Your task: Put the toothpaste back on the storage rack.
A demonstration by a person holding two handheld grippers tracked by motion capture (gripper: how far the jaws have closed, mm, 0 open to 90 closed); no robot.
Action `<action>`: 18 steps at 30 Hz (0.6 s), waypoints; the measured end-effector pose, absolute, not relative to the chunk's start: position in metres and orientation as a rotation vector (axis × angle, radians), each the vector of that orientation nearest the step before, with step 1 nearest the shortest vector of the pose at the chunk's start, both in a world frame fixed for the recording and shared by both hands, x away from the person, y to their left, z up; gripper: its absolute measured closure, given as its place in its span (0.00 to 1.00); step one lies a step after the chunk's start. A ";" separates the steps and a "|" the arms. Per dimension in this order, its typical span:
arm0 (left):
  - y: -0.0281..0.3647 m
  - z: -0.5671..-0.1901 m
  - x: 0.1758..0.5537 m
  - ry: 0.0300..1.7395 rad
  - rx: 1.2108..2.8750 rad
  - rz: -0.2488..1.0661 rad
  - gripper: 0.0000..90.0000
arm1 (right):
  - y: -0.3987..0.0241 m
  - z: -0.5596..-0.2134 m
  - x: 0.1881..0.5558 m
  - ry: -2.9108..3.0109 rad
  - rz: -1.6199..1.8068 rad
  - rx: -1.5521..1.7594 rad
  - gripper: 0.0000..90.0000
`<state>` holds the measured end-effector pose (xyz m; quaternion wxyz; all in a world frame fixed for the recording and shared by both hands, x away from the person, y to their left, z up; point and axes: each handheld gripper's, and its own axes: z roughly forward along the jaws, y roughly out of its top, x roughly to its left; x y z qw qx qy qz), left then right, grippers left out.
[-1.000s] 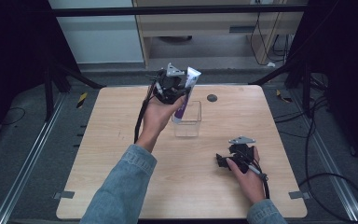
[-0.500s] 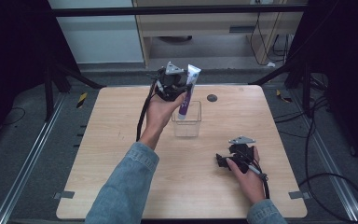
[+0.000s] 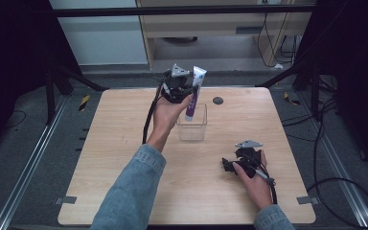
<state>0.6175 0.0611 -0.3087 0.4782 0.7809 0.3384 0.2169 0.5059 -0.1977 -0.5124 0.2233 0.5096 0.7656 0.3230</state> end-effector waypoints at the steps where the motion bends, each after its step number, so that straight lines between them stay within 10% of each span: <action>1: 0.061 -0.309 0.618 0.826 1.907 0.530 0.89 | -0.198 -0.512 0.506 2.114 0.892 1.407 0.01; 18: 0.060 -0.321 0.625 0.835 1.918 0.536 0.89 | -0.198 -0.512 0.506 2.114 0.892 1.409 0.01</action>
